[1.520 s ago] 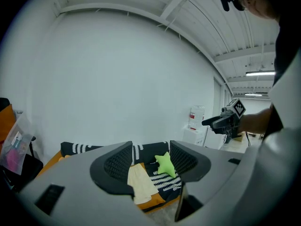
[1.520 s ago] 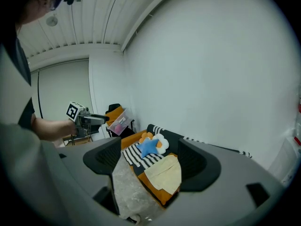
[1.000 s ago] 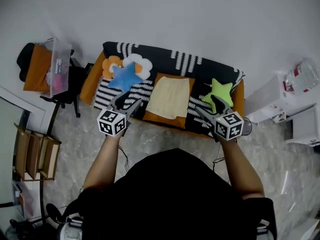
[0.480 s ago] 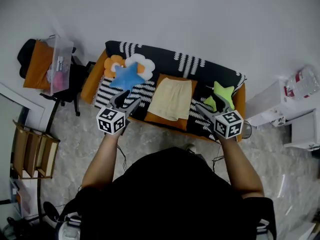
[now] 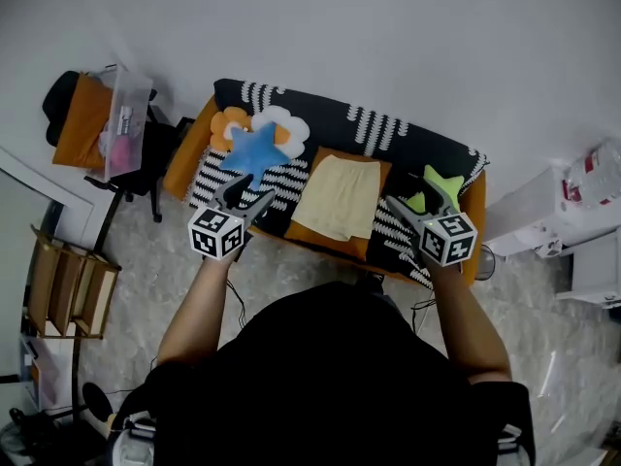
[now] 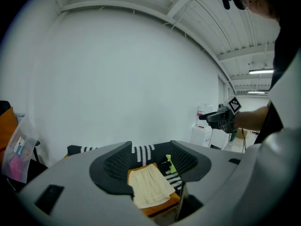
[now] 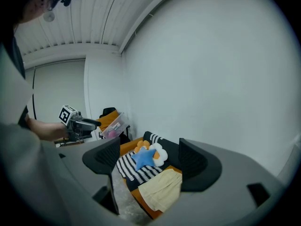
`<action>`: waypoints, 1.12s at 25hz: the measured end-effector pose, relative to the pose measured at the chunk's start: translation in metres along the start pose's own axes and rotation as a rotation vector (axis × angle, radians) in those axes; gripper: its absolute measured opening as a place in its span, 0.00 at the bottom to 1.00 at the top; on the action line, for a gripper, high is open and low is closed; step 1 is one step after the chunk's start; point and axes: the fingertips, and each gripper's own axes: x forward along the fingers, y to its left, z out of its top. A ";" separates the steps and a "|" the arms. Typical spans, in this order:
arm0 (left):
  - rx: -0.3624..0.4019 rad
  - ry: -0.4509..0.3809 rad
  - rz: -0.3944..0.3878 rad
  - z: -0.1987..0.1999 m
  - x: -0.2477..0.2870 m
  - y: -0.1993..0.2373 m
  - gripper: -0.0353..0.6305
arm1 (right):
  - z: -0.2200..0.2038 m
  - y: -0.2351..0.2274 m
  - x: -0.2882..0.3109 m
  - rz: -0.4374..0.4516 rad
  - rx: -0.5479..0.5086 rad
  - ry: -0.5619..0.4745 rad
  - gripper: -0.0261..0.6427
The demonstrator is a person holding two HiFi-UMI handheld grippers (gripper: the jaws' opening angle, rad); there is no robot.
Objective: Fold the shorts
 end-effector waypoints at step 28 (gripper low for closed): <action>-0.119 0.036 0.282 0.038 0.137 0.012 0.47 | 0.056 -0.183 0.130 0.273 -0.049 0.079 0.63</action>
